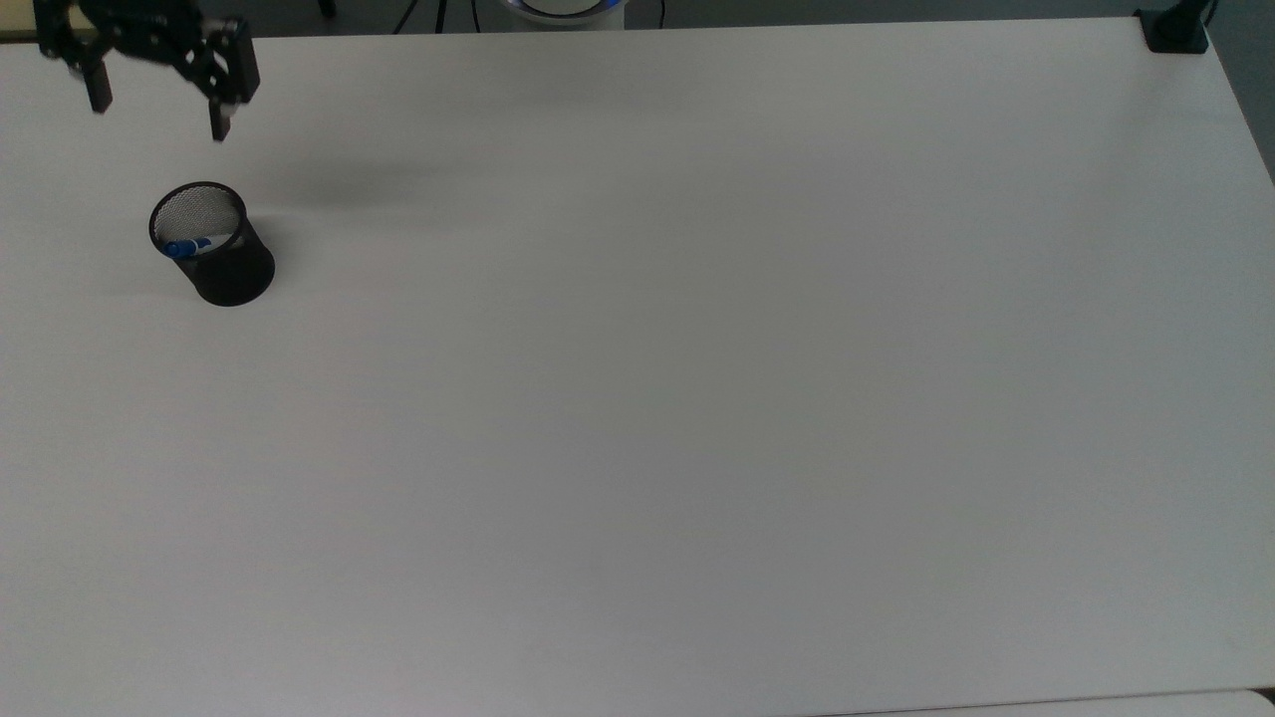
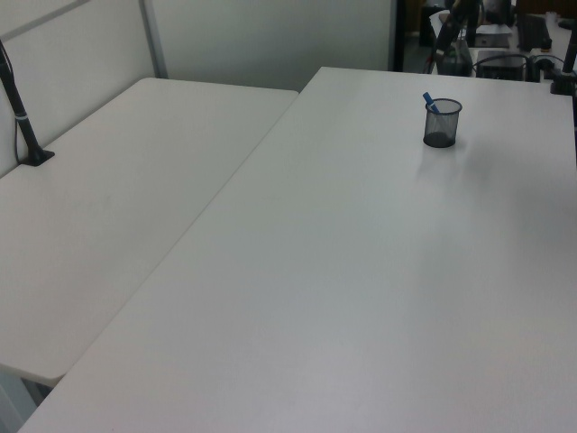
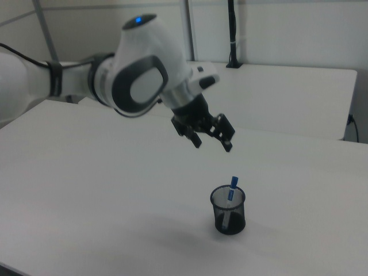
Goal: Remove the marker
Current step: 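Lower the gripper over the cup and close on the blue-capped marker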
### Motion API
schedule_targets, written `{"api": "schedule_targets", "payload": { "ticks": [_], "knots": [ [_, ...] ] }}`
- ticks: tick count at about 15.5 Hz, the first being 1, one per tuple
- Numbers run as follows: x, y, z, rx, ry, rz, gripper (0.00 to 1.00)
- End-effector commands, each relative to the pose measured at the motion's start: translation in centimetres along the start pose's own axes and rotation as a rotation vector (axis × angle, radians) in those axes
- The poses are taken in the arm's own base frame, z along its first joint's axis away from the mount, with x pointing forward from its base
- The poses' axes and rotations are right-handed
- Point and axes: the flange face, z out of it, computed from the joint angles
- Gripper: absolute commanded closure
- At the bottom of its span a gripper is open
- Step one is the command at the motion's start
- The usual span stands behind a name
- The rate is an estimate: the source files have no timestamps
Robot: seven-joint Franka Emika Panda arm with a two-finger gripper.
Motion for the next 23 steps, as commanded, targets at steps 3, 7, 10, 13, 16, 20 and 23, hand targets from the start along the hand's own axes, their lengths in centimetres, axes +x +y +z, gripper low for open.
{"api": "schedule_targets", "payload": {
  "ticks": [3,7,10,13,16,20,23],
  "knots": [
    [-1.9,-0.2,8.5,-0.042,0.110,0.028,0.00],
    [-2.0,-0.1,11.6,-0.050,0.136,0.048,0.00],
    [-2.0,-0.4,12.9,-0.052,0.144,0.047,0.08],
    [-2.1,-0.5,13.9,-0.050,0.135,0.049,0.29],
    [-2.0,-0.3,13.7,-0.034,0.146,0.094,0.89],
    [-1.7,0.1,12.7,-0.022,0.164,0.126,1.00],
    [-1.4,0.2,11.0,-0.022,0.187,0.126,1.00]
  ]
}}
